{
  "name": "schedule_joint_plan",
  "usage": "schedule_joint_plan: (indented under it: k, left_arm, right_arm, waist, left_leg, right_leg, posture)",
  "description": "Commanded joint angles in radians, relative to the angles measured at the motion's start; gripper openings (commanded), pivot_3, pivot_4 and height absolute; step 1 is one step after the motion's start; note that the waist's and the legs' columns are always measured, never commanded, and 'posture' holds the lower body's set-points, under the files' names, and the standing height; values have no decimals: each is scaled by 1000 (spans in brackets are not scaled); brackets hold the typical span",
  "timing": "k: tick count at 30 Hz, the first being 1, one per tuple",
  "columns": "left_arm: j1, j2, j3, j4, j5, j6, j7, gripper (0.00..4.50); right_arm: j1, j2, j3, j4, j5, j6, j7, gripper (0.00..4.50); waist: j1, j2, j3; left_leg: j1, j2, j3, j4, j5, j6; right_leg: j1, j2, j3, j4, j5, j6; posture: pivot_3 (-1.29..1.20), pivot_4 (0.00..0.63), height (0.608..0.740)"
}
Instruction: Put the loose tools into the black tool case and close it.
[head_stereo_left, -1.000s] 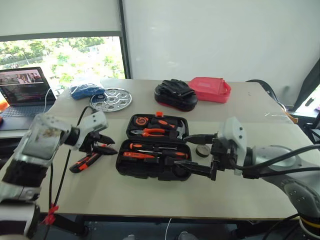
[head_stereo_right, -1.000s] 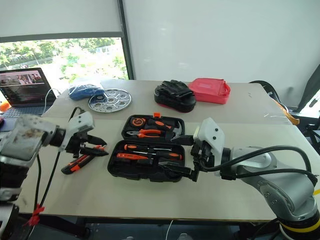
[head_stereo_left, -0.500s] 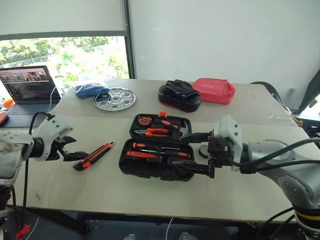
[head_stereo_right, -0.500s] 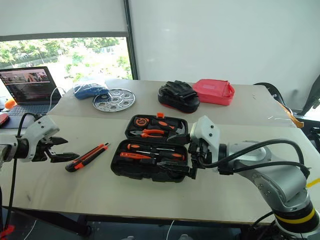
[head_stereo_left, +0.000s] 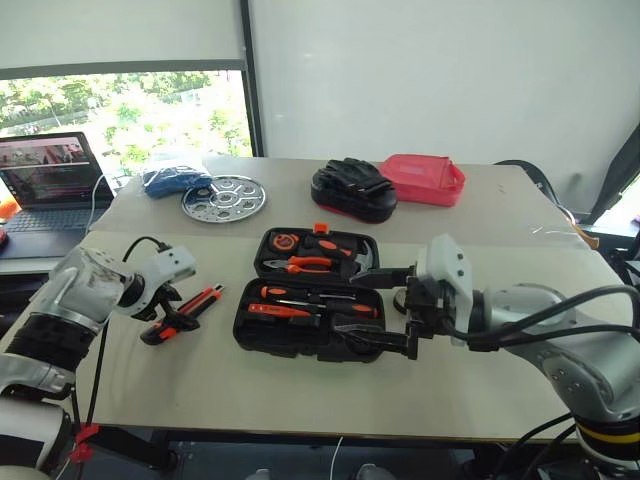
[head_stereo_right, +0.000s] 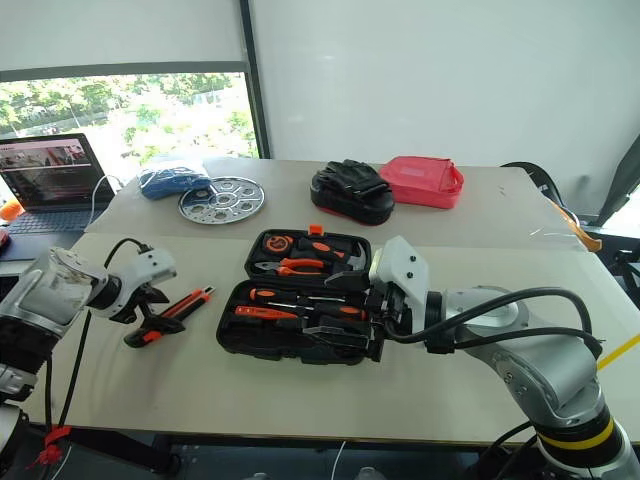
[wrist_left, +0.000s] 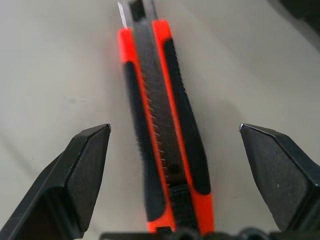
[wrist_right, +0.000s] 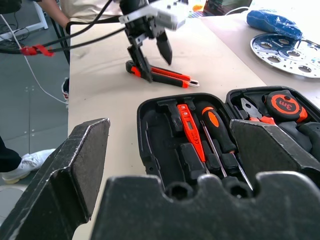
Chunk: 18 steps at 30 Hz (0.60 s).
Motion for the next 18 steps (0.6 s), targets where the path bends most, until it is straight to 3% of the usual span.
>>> schedule_joint_plan:
  k: [1,2,5,11,18]
  left_arm:
    - [4,-4,-22,17,26,8,-11,4435]
    - [3,-8,-26,19,23,24,-16,4435]
    - [10,-15,-32,39,51,0,17,3774]
    - [16,-27,-11,67,43,15,21,1666]
    - [-76,0,73,118,19,-167,13,1649]
  right_arm:
    - [6,2,-39,-44,17,-6,-19,4500]
    - [9,2,-41,-47,20,-6,-21,4500]
    - [16,1,-45,-52,25,-5,-27,4500]
    - [20,-6,-42,-53,31,-9,-31,4500]
    - [40,-34,-43,-56,23,-19,-1,4500]
  waist:
    - [1,0,0]
    - [2,0,0]
    - [3,0,0]
    - [0,0,0]
    - [-1,0,0]
  left_leg:
    - [0,0,0,0,0,0]
    - [1,0,0,0,0,0]
    - [1,0,0,1,0,0]
    - [8,0,0,0,0,0]
    - [14,0,0,-1,0,0]
  right_leg:
    - [0,0,0,0,0,0]
    - [0,0,0,0,0,0]
    - [1,0,0,1,0,0]
    - [5,0,0,3,-1,-1]
    - [12,1,0,3,-2,-2]
  posture:
    - [0,150,740]
    - [0,150,740]
    - [0,150,740]
    - [0,150,740]
    - [0,150,740]
